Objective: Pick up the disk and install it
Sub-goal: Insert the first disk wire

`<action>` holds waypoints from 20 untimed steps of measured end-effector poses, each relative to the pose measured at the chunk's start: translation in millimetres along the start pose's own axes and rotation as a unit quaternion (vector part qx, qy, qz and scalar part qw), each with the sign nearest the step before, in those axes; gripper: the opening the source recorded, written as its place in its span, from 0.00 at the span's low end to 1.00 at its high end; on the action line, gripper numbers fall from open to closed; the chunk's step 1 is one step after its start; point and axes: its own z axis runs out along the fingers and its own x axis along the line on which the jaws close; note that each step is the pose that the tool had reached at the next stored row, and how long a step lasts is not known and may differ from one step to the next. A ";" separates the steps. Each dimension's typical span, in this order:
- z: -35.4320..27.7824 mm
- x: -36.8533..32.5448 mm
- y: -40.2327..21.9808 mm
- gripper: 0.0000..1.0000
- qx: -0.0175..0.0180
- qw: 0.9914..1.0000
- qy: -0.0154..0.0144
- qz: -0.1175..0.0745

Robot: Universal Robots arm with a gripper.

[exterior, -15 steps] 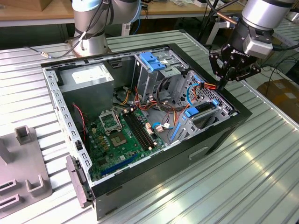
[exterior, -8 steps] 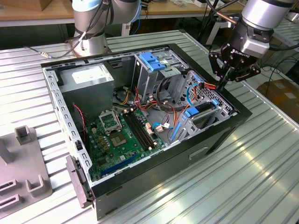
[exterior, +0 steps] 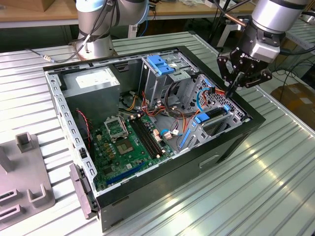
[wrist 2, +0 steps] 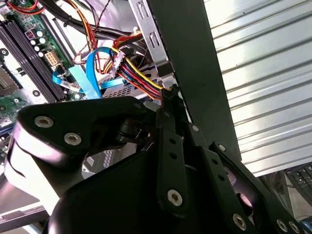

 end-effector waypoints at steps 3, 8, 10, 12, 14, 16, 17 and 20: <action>0.5 -0.4 0.5 0.16 0.000 1.000 0.000 0.012; 1.6 -0.5 0.6 0.16 -0.002 0.998 0.002 0.057; 2.0 -0.5 0.6 0.16 -0.003 0.997 0.002 0.072; 2.3 -0.5 0.6 0.16 -0.003 0.996 0.002 0.085; 2.8 -0.9 1.1 0.16 -0.003 0.996 0.003 0.091; 3.0 -2.7 3.5 0.16 -0.003 0.996 0.003 0.092; 3.1 -4.0 5.2 0.16 -0.003 0.996 0.003 0.092; 3.2 -6.7 8.8 0.16 -0.003 0.996 0.003 0.092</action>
